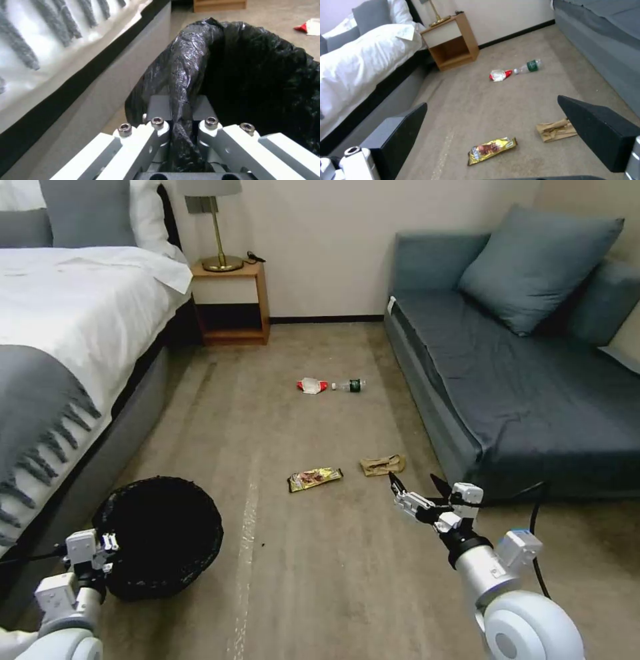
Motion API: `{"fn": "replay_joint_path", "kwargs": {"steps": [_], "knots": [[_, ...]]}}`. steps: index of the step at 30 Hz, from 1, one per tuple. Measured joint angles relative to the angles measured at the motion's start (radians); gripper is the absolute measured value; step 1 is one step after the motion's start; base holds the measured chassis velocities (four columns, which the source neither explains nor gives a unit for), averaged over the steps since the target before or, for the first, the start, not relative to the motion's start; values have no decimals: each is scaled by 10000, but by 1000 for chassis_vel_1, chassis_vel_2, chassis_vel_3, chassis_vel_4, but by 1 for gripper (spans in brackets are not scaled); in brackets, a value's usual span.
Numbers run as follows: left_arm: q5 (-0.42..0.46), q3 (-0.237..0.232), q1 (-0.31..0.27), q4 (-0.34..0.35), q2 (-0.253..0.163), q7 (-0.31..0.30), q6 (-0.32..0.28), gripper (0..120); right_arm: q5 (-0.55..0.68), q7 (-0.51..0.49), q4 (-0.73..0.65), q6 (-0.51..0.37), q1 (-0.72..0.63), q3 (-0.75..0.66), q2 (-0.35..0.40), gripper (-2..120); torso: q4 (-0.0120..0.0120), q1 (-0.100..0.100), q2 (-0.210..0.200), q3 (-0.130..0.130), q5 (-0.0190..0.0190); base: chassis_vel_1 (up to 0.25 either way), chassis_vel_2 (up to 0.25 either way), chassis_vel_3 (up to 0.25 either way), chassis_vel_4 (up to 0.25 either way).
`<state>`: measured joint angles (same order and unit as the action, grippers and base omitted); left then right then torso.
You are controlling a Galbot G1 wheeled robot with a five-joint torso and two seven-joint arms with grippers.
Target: Pick up the trash bin, then pick up the garbage on the floor and place it into the trash bin.
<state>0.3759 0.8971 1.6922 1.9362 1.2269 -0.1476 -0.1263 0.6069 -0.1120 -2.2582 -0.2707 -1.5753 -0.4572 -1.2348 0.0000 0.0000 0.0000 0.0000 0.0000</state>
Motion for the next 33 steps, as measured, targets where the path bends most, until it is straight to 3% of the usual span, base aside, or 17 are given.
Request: {"fn": "replay_joint_path", "kwargs": {"steps": [33], "knots": [[-58,-6,-2,-149,22,224,195,6,-192,217,136,0,-68,19,-44,100,-1,0,0,0,0,-99,97,98,-96]]}}
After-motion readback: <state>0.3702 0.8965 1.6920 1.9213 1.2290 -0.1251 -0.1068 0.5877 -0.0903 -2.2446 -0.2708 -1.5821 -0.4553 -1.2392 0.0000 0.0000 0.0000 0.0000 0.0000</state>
